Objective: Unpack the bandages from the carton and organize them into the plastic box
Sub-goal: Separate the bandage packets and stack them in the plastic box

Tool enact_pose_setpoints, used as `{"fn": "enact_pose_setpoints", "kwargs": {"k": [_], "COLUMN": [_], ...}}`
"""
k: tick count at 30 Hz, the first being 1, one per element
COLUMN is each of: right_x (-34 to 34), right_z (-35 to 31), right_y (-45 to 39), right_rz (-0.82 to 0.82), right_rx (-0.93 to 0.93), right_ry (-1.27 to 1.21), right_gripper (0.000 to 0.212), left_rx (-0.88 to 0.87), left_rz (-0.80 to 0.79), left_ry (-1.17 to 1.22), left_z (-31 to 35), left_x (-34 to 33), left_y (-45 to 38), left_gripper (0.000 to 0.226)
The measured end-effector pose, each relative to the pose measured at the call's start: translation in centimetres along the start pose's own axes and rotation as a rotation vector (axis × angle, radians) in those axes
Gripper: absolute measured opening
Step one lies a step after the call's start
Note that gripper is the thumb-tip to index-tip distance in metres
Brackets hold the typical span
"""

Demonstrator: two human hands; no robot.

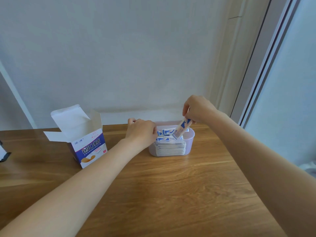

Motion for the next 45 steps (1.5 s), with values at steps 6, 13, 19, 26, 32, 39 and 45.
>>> {"fn": "enact_pose_setpoints", "kwargs": {"k": [6,13,19,26,32,39,45], "right_x": [0.9,1.4,-1.4,-4.3,-4.2,-2.7,-4.0], "right_z": [0.6,-3.3,-5.0,-5.3,-3.0,0.3,-0.1], "right_y": [-0.6,0.8,2.2,3.4,2.9,2.9,3.7], "right_rz": [0.127,0.216,0.203,0.189,0.013,-0.006,-0.204], "right_rx": [0.102,0.486,0.675,0.924,0.641,0.044,-0.033], "right_ry": [-0.057,0.316,0.620,0.749,0.376,0.113,0.192], "right_gripper": [0.026,0.025,0.028,0.024,0.055,0.023,0.030], "left_rx": [0.002,0.031,0.018,-0.028,-0.017,-0.070,0.000], "left_rz": [0.031,0.012,0.011,-0.010,-0.004,-0.092,-0.167], "left_ry": [0.016,0.126,0.045,0.047,0.074,-0.019,-0.062], "left_z": [0.0,0.1,-0.2,-0.1,-0.5,0.7,2.0], "left_x": [-0.1,-0.2,0.1,0.0,0.0,0.0,-0.2], "left_y": [-0.1,-0.3,0.3,1.1,0.8,1.0,0.7], "left_gripper": [0.025,0.027,0.029,0.013,0.028,0.031,0.031]}}
Point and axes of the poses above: each hand's wrist, its own y-axis away from the middle knuckle, its own x-axis out of the back of the hand, z = x × y, the point moved 2 cm from there along -y, towards the middle knuckle, and after that the axes turned 10 degrees about -x, right-handed, at the moved point
